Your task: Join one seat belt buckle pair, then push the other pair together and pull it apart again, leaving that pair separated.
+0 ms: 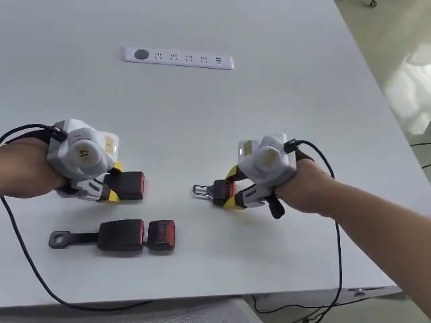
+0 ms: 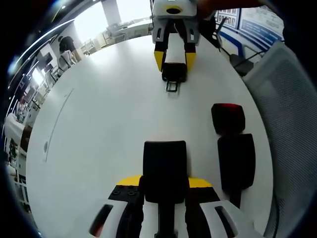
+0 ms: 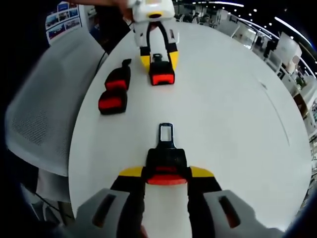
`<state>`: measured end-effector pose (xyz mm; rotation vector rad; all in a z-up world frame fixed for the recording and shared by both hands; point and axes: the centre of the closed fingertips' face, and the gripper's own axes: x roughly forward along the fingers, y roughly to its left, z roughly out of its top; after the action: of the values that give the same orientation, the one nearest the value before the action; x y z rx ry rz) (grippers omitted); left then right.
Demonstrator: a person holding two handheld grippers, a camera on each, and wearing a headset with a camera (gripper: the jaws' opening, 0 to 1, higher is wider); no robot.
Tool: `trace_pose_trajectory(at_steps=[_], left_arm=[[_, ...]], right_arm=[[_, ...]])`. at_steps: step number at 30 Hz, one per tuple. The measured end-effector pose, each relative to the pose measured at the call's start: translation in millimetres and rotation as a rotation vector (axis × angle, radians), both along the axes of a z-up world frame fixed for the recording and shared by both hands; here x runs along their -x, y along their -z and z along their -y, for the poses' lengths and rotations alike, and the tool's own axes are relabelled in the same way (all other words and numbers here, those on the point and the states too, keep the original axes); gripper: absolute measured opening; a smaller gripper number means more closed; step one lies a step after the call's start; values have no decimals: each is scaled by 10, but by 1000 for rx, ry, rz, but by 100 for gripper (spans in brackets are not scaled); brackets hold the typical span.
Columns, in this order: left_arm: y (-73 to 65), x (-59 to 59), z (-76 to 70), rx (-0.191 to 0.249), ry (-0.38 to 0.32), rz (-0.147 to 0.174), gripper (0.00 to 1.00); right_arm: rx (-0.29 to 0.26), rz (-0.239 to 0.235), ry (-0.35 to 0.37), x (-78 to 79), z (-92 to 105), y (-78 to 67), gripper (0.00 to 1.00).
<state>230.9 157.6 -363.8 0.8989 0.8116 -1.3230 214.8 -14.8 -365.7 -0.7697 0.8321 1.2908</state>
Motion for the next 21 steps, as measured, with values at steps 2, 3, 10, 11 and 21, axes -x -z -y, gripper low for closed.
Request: trace_pose_trajectory(at_steps=[2,3,10,11,21], left_arm=[[0,1,-1,0,1,-1,32],[1,1,-1,0,1,0,32],[4,-2,-12,1,3,2,32],[4,-2,-15,1,4,2,32],[-43,38,-21,6,3,5,32]], right_arm=[[-15,2,-9,0,-124,1,32],[-21,3,-10,-3,-200,0,32],[-44,13,-16,-61,-536,5,32],[-44,16,-17,-70,-569,5,32],[-45,19,-36,-117,-844,6,32]])
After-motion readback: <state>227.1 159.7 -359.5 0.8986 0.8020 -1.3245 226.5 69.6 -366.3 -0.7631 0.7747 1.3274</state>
